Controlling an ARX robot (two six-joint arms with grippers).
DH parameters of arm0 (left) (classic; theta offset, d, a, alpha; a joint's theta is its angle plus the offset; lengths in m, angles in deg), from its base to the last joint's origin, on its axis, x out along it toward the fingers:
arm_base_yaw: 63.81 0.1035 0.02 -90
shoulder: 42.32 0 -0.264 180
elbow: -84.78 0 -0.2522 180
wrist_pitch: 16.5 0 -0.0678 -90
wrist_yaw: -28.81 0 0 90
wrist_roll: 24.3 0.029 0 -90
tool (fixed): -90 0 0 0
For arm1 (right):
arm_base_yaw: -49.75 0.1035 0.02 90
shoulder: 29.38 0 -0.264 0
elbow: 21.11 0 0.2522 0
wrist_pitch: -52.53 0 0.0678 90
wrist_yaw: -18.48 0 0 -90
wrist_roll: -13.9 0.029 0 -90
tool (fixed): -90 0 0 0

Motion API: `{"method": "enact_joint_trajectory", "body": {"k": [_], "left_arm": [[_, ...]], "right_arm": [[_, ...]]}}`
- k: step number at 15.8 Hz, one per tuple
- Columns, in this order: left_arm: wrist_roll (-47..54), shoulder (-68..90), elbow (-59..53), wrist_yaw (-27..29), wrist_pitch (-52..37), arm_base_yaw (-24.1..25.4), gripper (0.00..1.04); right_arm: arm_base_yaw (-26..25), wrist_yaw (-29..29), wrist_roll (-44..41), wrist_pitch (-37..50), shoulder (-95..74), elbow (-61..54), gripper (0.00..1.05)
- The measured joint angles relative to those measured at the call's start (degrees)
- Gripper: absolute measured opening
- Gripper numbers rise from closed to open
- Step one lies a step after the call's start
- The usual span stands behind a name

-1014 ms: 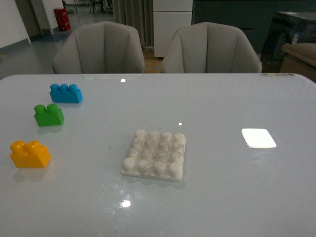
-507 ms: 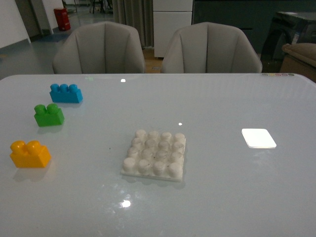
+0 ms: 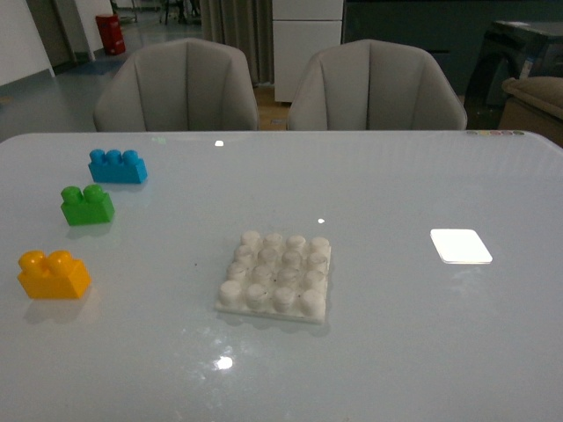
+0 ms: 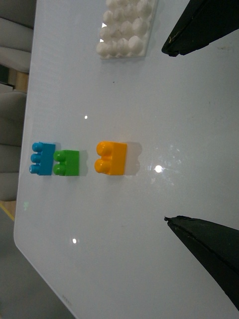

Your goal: Insert yellow block into base center

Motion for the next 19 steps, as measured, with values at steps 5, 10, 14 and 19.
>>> {"method": "enact_joint_trajectory", "body": {"k": [5, 10, 14, 19], "left_arm": [[2.16, 19.47, 1.99, -9.73, -18.64, 6.51, 0.98], [11.93, 62.34, 18.29, -16.74, -43.3, 5.57, 0.98], [16.17, 87.19, 31.43, -19.06, -44.94, 6.19, 0.98], [17.49, 96.24, 36.35, -21.79, -44.52, 10.32, 0.98]], "right_arm": [[0.0, 0.02, 0.0, -0.02, 0.0, 0.0, 0.98], [0.0, 0.0, 0.0, -0.04, 0.0, 0.0, 0.98], [0.0, 0.0, 0.0, -0.02, 0.0, 0.0, 0.98], [0.0, 0.0, 0.0, -0.02, 0.0, 0.0, 0.98]]}}
